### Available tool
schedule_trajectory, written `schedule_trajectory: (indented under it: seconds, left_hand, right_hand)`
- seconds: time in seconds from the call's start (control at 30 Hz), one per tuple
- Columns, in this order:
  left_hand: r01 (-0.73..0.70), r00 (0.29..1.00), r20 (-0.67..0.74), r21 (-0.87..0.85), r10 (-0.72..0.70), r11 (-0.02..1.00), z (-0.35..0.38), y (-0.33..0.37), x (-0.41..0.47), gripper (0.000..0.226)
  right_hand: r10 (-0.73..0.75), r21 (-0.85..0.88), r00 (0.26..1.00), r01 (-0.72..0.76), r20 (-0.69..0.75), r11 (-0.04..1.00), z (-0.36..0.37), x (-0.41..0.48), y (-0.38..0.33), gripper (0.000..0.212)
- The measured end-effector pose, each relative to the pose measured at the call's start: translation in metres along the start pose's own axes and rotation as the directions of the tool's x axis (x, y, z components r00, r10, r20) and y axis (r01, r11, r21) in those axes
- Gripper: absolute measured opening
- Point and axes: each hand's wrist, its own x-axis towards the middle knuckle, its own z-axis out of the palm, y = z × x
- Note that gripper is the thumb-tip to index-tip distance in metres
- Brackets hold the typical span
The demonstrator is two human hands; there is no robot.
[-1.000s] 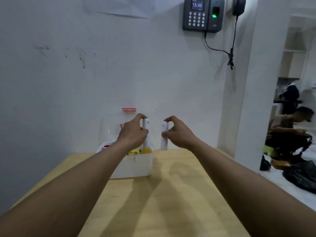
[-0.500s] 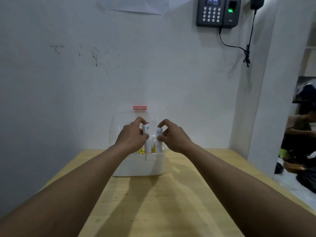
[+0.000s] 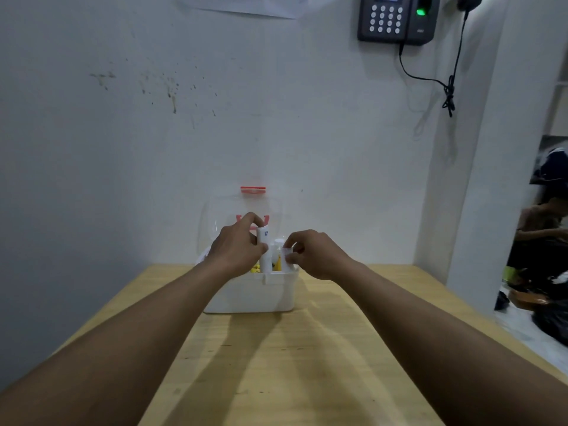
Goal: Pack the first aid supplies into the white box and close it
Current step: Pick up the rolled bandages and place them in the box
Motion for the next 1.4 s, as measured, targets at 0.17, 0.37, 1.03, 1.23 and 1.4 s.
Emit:
schedule_trajectory:
  seconds: [0.17, 0.37, 1.03, 1.23, 1.4]
  left_hand:
    - [0.009, 1.0, 0.007, 0.013, -0.009, 1.0, 0.0, 0.001, -0.002, 0.036]
    - [0.006, 1.0, 0.026, 0.021, -0.006, 1.0, 0.0, 0.001, -0.003, 0.037]
    - [-0.012, 0.981, 0.191, 0.193, -0.026, 0.981, 0.013, 0.003, 0.0, 0.022]
    - [-0.055, 0.971, 0.239, 0.308, -0.022, 0.95, 0.011, 0.009, 0.003, 0.02]
    - [-0.065, 0.969, 0.247, 0.343, -0.023, 0.937, 0.01, 0.018, 0.004, 0.034]
  right_hand:
    - [-0.01, -0.113, 0.999, 0.016, 0.053, 0.993, 0.002, -0.003, -0.002, 0.022]
    - [-0.031, -0.15, 0.997, 0.041, 0.067, 0.988, 0.001, -0.001, -0.001, 0.021]
    - [-0.024, -0.138, 0.998, 0.031, 0.055, 0.99, -0.002, -0.004, 0.006, 0.025]
    - [-0.016, -0.138, 0.997, 0.026, 0.069, 0.99, -0.003, -0.004, 0.006, 0.037]
    - [-0.005, -0.128, 0.998, 0.014, 0.065, 0.992, -0.003, -0.006, 0.007, 0.04]
